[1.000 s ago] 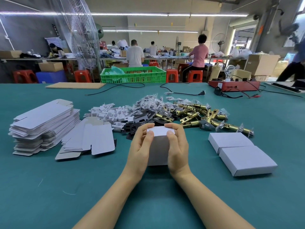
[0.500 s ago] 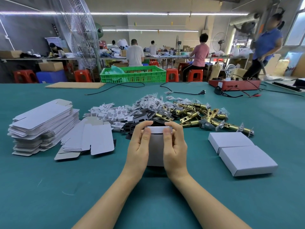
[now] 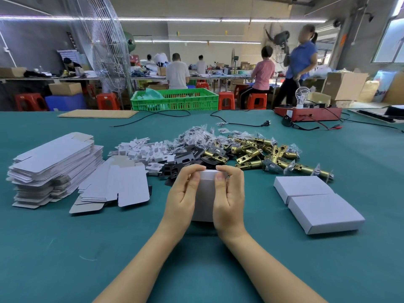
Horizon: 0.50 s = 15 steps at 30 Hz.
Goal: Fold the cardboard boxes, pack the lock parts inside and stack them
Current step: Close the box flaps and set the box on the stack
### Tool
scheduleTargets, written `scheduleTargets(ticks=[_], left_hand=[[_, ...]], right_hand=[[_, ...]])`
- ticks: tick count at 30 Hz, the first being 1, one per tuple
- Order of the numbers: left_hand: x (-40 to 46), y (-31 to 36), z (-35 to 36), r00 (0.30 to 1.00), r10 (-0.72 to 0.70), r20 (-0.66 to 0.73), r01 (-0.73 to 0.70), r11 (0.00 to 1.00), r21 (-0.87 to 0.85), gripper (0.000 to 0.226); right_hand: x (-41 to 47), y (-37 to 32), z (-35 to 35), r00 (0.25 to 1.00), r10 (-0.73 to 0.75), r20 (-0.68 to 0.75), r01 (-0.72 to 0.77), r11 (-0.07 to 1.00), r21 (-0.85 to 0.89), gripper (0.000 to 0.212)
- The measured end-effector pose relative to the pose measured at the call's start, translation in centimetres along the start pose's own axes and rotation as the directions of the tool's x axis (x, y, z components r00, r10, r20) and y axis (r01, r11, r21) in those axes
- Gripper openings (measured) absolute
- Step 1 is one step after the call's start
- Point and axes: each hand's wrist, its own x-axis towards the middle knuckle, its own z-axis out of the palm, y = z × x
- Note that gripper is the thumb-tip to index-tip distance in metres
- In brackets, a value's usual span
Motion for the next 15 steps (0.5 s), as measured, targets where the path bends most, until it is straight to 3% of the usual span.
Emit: scheduleTargets(ticks=[15], left_hand=[[0.05,-0.58,-0.15,1.000,-0.004,0.010,0.005,1.000,-0.018,0.015]], right_hand=[[0.15,0.62,-0.38,0.997,-0.075,0.018,0.075,0.997,-0.013,0.020]])
